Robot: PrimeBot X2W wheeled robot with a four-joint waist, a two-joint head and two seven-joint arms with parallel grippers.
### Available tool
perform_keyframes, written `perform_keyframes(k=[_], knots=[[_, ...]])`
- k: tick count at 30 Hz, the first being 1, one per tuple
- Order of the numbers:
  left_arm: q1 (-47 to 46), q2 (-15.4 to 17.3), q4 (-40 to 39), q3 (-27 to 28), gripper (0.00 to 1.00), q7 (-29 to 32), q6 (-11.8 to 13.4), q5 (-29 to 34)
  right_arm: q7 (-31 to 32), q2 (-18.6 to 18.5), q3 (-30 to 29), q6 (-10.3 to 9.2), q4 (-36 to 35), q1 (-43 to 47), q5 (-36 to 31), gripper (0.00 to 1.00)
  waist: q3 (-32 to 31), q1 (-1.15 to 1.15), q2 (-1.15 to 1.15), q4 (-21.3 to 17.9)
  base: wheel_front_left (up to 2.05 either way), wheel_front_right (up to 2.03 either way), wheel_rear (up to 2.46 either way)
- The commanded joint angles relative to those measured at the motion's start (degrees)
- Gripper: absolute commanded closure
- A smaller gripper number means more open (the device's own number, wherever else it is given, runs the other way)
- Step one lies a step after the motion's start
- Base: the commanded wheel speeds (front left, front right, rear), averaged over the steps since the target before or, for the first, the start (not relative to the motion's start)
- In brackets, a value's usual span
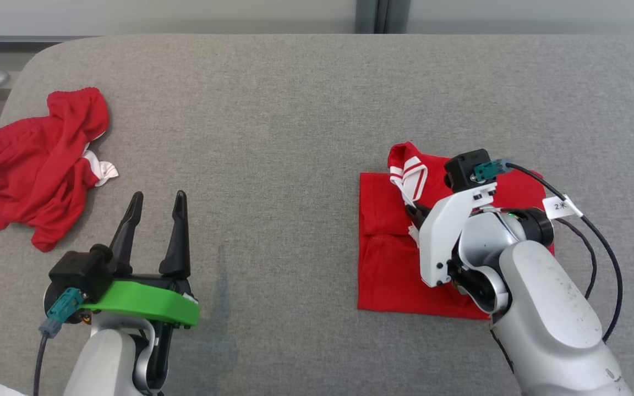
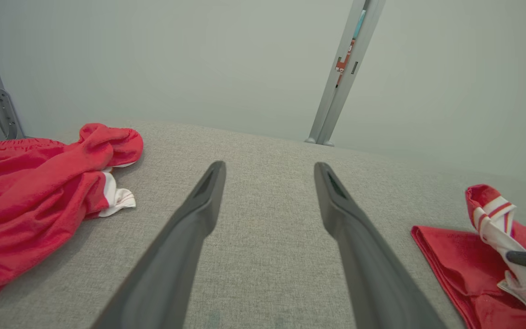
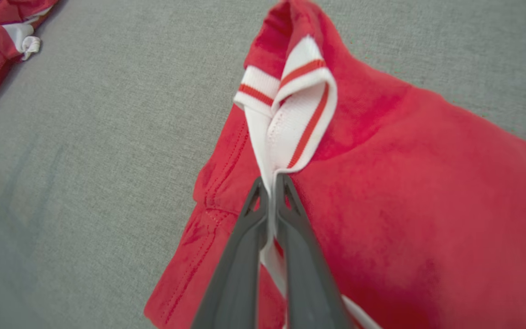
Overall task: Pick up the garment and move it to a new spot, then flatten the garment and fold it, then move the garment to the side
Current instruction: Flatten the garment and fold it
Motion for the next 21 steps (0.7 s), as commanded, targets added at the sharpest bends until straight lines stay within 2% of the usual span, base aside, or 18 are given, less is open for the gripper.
perform_keyframes(k=[1,11,12,16,21], knots=[[-1.0,0.0,0.2,-0.1,0.0,0.0,-0.1,-0.1,-0.5,0.0,0.3,0.0,1.1,-0.9,0.4,1.0,0.4,0.0,0.0,0.6,0.0,0.0,0.0],[-1.4,-0.1,0.7,-0.3,0.0,0.0,-0.1,-0.5,-1.3,0.4,3.1,0.0,6.5,-2.1,3.0,1.0,0.4,0.0,0.0,0.9,0.0,0.0,0.0],[-1.3,-0.1,0.8,-0.2,0.0,0.0,-0.1,-0.6,-1.2,0.4,3.4,0.0,6.6,-1.9,4.1,0.0,0.3,0.0,0.0,0.8,0.0,0.0,0.0],[-1.3,0.0,1.0,0.2,0.0,0.0,-0.1,-0.5,-0.9,0.5,5.7,0.0,4.2,-1.0,11.6,0.0,-0.1,0.0,0.0,0.4,0.0,0.0,0.0],[-0.8,0.0,1.1,0.4,0.0,0.0,-0.1,-0.3,-5.2,0.4,5.9,0.0,-2.6,-1.2,19.2,0.0,-1.1,0.0,0.0,-0.1,0.0,0.0,0.0]])
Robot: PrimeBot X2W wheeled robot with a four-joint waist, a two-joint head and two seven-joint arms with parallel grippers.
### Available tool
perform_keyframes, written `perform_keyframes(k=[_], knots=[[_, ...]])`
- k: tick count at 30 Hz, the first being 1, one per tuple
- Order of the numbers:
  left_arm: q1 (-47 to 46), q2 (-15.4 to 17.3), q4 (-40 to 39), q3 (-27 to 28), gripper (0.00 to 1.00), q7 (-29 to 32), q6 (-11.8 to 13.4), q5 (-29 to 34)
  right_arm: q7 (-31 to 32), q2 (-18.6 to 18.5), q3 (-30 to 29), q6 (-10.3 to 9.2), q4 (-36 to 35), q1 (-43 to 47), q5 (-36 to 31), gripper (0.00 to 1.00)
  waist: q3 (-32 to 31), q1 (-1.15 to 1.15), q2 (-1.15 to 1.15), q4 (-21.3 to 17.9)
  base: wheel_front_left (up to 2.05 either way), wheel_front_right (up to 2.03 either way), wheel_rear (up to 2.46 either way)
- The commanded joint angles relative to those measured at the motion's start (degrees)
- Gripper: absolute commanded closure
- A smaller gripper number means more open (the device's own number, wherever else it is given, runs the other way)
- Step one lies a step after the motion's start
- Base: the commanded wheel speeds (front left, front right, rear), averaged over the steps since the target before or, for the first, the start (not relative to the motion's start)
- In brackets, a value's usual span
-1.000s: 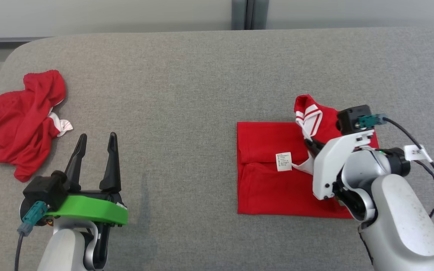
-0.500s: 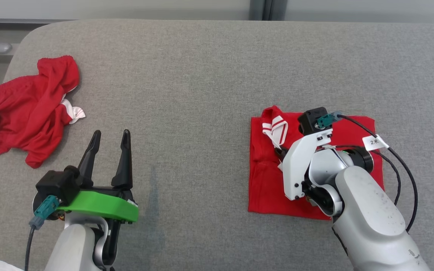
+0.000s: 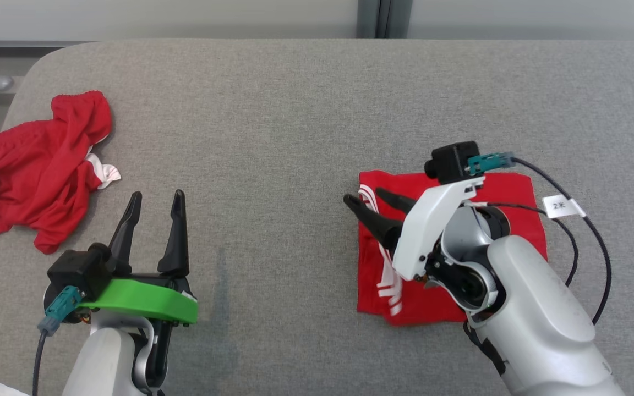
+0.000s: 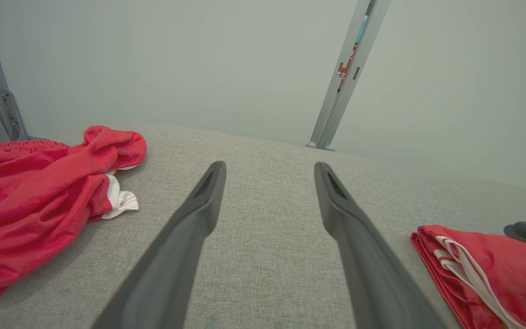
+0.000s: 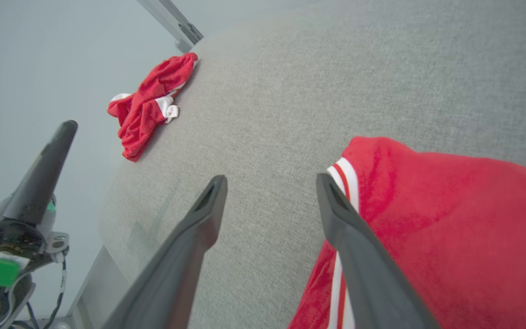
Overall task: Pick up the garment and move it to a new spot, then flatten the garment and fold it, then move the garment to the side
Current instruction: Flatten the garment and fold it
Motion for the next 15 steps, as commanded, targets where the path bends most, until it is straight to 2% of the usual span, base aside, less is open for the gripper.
perform_keyframes(k=[1,3,5,8,15], knots=[[-0.1,0.3,0.1,0.2,0.0,0.0,-0.1,0.3,-1.8,-0.2,-0.7,0.0,-2.2,0.2,1.8,0.0,-0.7,0.0,0.0,-0.3,0.0,0.0,0.0],[0.3,0.4,0.1,0.1,0.0,0.0,-0.1,0.5,-4.5,-0.2,-2.7,-0.01,-5.4,0.4,2.4,0.0,-1.2,0.0,0.0,-0.5,0.0,0.0,0.0],[0.7,0.4,0.1,0.1,0.0,0.0,-0.1,0.5,-7.3,-0.7,-5.7,-0.01,-8.1,1.4,0.2,0.0,-1.9,0.0,0.0,-0.6,0.0,0.0,0.0],[1.2,0.4,0.2,-0.1,0.0,0.0,-0.1,0.6,-10.7,-2.5,-11.2,-0.01,-10.9,3.6,-6.3,0.0,-2.9,0.0,0.0,-0.8,0.0,0.0,0.0],[2.1,0.4,0.3,-0.8,0.0,0.0,-0.1,0.9,-17.7,-3.2,-23.9,0.0,-13.9,11.7,-20.0,0.0,-4.4,0.0,0.0,-1.4,0.0,0.0,0.0]])
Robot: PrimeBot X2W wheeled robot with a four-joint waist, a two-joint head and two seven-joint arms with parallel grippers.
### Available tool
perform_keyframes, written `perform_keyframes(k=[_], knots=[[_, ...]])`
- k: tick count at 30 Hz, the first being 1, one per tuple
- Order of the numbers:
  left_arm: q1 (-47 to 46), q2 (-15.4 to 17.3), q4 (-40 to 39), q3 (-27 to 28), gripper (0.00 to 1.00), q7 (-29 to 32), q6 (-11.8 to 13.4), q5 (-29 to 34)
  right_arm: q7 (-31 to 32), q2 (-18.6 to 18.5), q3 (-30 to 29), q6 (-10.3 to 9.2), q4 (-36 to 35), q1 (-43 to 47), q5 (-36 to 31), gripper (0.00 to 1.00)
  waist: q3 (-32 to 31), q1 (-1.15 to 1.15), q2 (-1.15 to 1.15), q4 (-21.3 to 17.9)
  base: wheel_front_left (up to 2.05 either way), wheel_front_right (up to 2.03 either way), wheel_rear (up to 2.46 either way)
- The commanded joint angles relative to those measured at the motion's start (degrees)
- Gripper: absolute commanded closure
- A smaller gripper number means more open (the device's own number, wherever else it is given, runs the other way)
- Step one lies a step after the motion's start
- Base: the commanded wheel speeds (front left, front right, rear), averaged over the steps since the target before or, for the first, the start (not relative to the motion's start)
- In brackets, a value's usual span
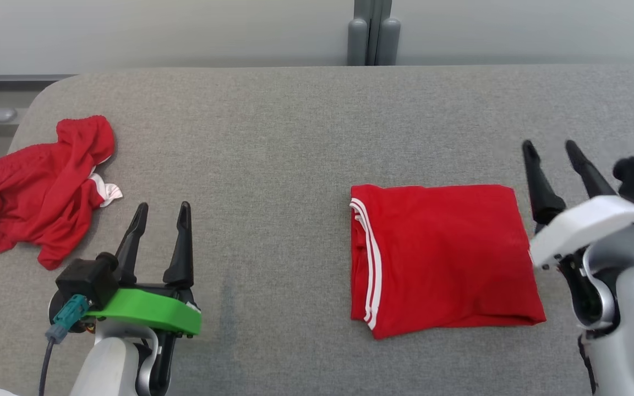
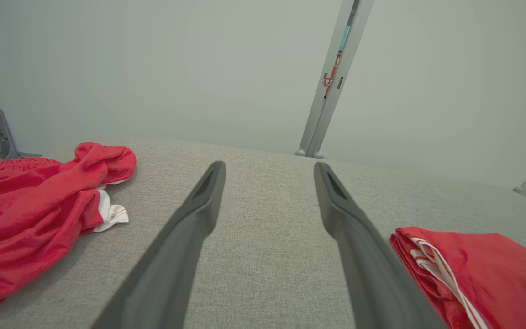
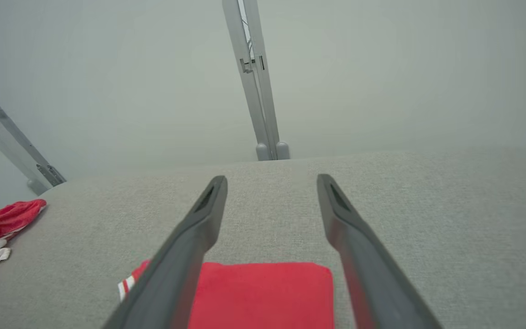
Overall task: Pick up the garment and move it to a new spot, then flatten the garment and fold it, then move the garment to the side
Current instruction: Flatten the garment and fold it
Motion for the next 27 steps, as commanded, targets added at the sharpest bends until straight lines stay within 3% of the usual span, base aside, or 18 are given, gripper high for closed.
perform_keyframes(k=[1,5,11,21,27], knots=[[0.8,0.2,0.2,-0.2,0.0,0.0,-0.1,0.5,-1.5,0.2,-1.4,0.0,-0.3,2.0,-2.1,0.0,-0.5,0.0,0.0,-0.5,0.0,0.0,0.0],[1.3,0.1,0.4,-0.1,0.0,0.0,-0.1,0.7,-6.0,0.5,-4.2,0.0,0.2,6.0,-6.5,0.0,-1.2,0.0,0.0,-1.5,0.0,0.0,0.0],[2.4,0.6,0.6,1.0,0.0,0.0,-0.1,1.3,-11.5,-1.0,-2.5,0.0,3.4,9.0,-8.1,0.0,-2.3,0.0,0.0,-3.7,0.0,0.0,0.0],[5.2,0.1,1.5,2.9,0.0,0.0,-0.1,1.8,-15.6,-5.2,4.4,-0.01,7.8,10.2,-3.1,0.0,-4.9,0.0,0.0,-5.8,0.0,0.0,0.0],[6.3,-0.4,1.8,3.6,0.0,0.0,-0.1,2.4,-15.6,-5.9,7.2,-0.02,8.7,9.9,0.2,0.0,-5.5,0.0,0.0,-5.9,0.0,0.0,0.0]])
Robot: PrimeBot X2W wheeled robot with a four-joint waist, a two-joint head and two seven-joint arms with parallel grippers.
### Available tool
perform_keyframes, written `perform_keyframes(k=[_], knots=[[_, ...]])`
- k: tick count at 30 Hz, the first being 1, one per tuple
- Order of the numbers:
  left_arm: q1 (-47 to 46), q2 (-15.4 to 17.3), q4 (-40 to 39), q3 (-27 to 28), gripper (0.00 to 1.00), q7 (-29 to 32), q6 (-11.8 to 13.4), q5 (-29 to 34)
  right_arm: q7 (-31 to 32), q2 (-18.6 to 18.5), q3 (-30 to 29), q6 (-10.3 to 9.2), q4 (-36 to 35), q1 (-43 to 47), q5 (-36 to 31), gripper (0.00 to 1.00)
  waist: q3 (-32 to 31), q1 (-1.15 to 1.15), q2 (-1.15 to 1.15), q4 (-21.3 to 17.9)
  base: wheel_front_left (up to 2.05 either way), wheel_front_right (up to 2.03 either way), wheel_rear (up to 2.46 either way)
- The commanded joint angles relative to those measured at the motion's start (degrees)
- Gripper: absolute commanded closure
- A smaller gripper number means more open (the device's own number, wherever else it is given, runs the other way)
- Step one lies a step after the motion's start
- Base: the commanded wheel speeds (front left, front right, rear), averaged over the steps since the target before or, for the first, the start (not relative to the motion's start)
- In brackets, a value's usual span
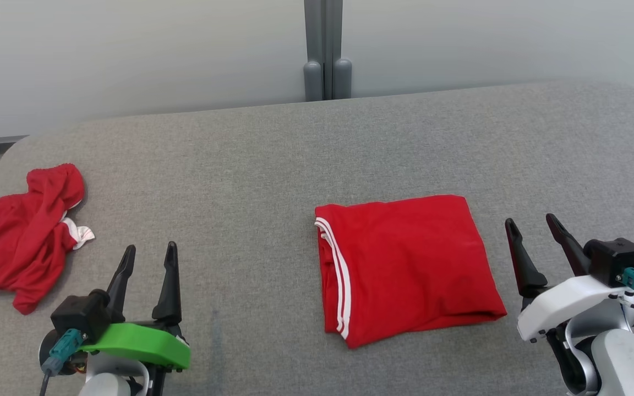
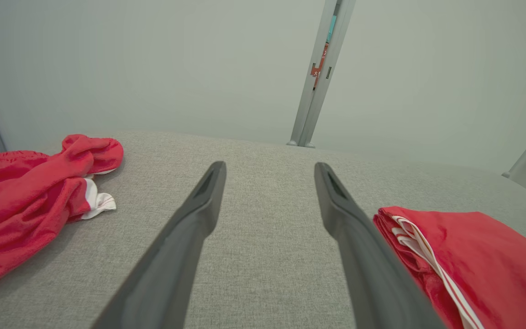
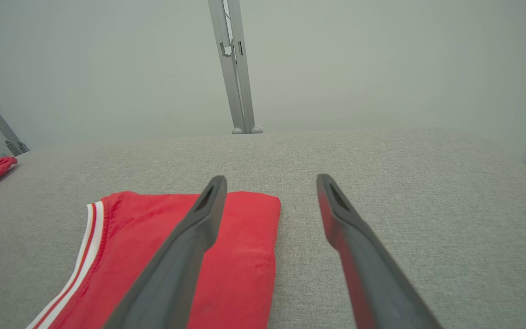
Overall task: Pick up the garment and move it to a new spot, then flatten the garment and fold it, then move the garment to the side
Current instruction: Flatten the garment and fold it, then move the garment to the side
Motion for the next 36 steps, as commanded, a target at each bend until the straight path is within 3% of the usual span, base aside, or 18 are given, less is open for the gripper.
perform_keyframes(k=[1,20,24,33,36], knots=[[0.9,0.0,0.1,0.3,0.0,0.0,-0.1,0.3,-0.1,-0.2,0.3,-0.04,0.1,0.1,0.8,0.0,-0.1,0.0,0.0,0.0,0.0,0.0,0.0],[0.9,-0.4,-0.5,1.3,0.0,0.0,-0.1,0.7,1.1,-0.2,-0.6,-0.04,0.7,-1.1,3.0,0.0,0.8,0.0,0.0,1.1,0.0,0.0,0.0],[0.1,-0.3,-1.0,1.1,0.0,0.0,-0.1,0.9,7.0,0.7,-2.9,-0.03,2.1,-2.3,3.8,0.0,1.9,0.0,0.0,1.6,0.0,0.0,0.0],[-1.9,-0.1,-1.9,0.7,0.0,0.0,-0.1,0.7,29.0,3.2,-5.8,-0.03,8.1,-9.0,5.5,0.0,5.9,0.0,0.0,3.2,0.0,0.0,0.0],[-2.6,0.1,-2.3,0.2,0.0,0.0,-0.1,0.7,32.4,3.9,-6.4,-0.02,10.6,-11.8,5.0,0.0,7.1,0.0,0.0,3.9,0.0,0.0,0.0]])
